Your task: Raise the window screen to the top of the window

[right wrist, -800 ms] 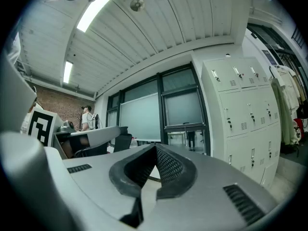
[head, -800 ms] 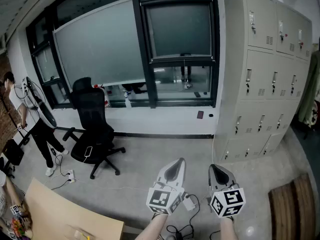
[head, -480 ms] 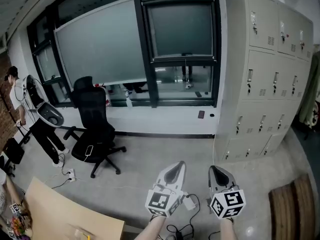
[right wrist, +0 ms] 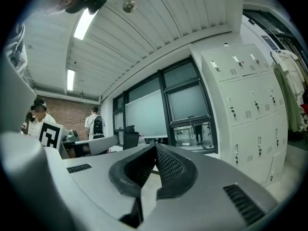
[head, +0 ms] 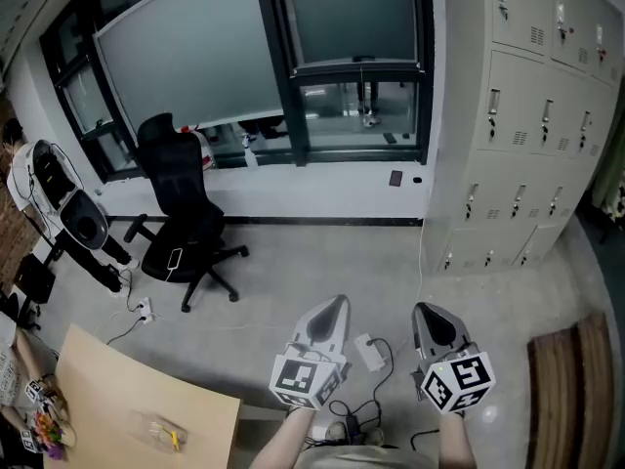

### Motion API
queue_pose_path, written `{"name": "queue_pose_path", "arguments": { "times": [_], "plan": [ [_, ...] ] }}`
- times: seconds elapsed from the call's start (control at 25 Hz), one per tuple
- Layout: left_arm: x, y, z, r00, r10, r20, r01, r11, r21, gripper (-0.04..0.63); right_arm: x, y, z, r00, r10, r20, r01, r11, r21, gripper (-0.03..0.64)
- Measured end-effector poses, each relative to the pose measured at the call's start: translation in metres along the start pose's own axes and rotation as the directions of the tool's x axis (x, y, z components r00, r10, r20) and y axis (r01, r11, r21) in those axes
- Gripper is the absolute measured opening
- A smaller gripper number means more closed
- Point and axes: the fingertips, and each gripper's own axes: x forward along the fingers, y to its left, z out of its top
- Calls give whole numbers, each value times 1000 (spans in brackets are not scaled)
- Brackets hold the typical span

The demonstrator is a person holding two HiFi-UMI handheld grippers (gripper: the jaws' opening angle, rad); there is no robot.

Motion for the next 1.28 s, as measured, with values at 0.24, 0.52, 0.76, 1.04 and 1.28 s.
{"name": "queue_pose_path", "arguments": {
  "times": [0.24,0.52,0.76,1.04,1.28],
  "plan": [
    [-3,12,-27,993,104,-52,-106,994,-22,3,-18,-35,-31,998,24,-64,-21,999,45,6],
    [39,40,-32,989,141,-46,-142,990,-16,3,23,-58,-47,995,39,-95,-34,998,59,5],
    [133,103,-59,992,119,-34,-120,992,-35,3,129,-112,-53,997,-3,-83,12,993,115,5],
    [256,213,-48,998,53,-16,-53,998,-42,3,286,-156,-15,997,-42,-64,47,996,80,6],
    [336,271,-45,1000,21,-9,-21,999,-24,3,366,-200,-1,995,-92,-32,94,992,84,6]
  ]
}}
